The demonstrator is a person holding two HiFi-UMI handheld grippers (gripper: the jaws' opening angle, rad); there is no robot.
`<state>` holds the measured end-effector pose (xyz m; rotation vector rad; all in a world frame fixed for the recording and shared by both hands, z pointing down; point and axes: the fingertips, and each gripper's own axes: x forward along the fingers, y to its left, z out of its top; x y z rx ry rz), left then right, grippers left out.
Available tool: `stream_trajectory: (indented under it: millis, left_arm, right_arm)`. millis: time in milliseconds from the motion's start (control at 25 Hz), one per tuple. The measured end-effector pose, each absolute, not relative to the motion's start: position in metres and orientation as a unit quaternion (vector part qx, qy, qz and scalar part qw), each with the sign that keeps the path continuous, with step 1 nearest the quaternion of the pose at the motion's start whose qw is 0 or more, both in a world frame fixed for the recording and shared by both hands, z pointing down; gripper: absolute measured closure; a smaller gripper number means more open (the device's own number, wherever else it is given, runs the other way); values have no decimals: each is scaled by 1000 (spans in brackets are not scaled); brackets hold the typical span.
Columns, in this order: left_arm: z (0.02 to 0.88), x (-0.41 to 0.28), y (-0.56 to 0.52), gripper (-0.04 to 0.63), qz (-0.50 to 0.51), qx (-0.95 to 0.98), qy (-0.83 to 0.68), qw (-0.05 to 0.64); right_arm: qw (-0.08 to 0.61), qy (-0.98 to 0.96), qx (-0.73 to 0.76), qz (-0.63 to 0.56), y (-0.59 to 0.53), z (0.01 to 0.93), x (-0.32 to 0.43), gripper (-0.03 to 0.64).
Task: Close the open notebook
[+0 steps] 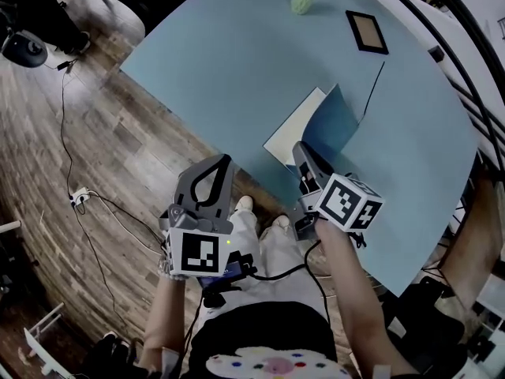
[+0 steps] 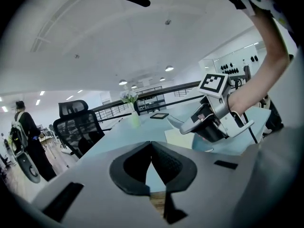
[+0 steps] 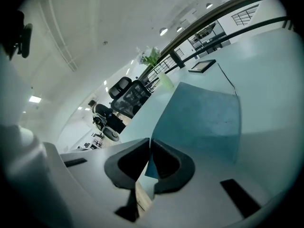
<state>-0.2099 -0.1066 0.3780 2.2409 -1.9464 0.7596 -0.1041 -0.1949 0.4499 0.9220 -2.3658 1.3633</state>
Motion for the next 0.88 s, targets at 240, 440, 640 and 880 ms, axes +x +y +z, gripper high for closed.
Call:
stream_trajectory:
  millis: [240,440,640,880]
  left_arm:
    - [371,-232,-105,577,227,721,-653,46]
    - [371,-240,-103,577,223,715,-661,49]
    - [370,-242,-106,577,221,712,-665,49]
    - [369,-240,-105,577,227,707,-668,46]
  right_arm:
    - [183,-809,316,461,-198,479,-123,571]
    - [209,-805,319,454,-202,492,-132,569]
    - [228,-800,322,452,-205,503,-138,560]
    - [225,-801,322,452,-206,505,-144,521]
